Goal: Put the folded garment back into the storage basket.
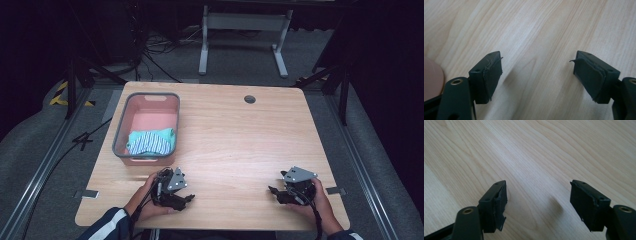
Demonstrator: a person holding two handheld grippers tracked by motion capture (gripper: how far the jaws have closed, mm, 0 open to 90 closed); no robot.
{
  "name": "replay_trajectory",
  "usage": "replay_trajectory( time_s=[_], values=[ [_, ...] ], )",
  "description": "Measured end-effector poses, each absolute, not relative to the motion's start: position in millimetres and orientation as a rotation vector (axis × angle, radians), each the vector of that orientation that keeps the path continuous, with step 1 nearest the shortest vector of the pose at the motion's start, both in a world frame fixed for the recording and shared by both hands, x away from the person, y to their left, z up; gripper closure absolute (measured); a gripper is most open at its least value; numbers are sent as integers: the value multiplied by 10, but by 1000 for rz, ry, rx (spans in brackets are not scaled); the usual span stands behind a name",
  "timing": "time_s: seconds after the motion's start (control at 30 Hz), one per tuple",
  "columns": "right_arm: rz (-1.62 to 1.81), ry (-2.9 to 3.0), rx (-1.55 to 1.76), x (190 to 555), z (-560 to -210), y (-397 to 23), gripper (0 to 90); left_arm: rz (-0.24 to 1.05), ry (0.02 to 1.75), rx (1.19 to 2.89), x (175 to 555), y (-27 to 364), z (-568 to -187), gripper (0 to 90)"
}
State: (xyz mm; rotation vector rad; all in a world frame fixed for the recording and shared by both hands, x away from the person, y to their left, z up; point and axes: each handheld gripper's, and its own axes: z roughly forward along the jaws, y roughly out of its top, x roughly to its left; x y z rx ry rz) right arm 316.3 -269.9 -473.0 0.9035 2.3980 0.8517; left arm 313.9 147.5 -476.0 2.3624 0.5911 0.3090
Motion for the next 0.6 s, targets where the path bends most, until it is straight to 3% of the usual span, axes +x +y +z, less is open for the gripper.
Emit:
replay_trajectory(
  time_s=[0.37, 0.6],
  values=[
    [1049, 2352, 1105, 3148, -4863, -2971, 212, 240, 652, 2300, 3112, 1646, -4829, 173],
    [1047, 2348, 1111, 3145, -4862, -2981, 211, 232, 645, 2304, 3126, 1636, -4832, 151]
  ],
)
